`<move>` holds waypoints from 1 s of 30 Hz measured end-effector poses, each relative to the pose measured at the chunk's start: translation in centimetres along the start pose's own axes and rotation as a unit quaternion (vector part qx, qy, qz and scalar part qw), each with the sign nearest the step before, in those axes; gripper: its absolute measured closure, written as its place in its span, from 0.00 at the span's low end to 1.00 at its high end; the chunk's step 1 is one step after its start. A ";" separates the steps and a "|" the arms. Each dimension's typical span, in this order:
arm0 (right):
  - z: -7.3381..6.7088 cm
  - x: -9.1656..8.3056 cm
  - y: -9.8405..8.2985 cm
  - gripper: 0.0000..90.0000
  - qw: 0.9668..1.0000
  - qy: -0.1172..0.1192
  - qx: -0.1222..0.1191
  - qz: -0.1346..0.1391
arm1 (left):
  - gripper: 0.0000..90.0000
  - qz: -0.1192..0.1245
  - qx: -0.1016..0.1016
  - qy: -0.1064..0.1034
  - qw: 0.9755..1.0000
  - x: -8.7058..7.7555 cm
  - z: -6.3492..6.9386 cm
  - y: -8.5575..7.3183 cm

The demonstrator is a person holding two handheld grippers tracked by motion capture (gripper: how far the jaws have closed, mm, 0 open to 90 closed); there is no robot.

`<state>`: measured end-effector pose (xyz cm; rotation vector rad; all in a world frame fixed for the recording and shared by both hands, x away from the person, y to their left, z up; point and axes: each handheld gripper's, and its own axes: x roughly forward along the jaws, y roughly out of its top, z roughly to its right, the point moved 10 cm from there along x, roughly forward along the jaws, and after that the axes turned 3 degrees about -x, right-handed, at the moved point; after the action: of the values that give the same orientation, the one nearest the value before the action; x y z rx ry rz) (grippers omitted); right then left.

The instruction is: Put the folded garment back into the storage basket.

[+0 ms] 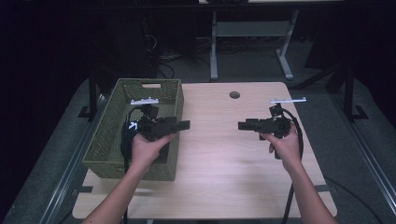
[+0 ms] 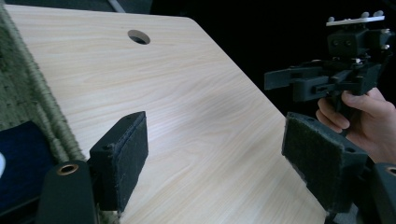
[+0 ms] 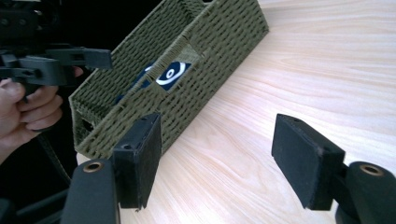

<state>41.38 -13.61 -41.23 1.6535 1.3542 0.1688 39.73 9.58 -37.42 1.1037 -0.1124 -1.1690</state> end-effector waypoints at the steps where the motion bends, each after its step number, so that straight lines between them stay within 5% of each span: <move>1: 0.1 -0.1 -0.1 0.36 1.000 -0.002 0.001 0.000 | 0.25 -0.002 0.002 -0.001 1.000 0.1 0.1 -0.1; 22: 2.8 -2.7 -2.6 0.34 0.999 -0.034 0.016 0.000 | 0.22 -0.022 0.016 -0.028 0.999 2.1 2.6 -1.5; 30: 4.2 -4.8 -2.9 0.34 0.998 -0.050 0.024 0.024 | 0.21 -0.028 0.031 -0.028 0.999 3.1 3.3 -2.3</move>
<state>40.20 -20.15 -43.46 1.7125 1.2527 0.0815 37.61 5.24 -38.84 1.1351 -0.1625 -1.2543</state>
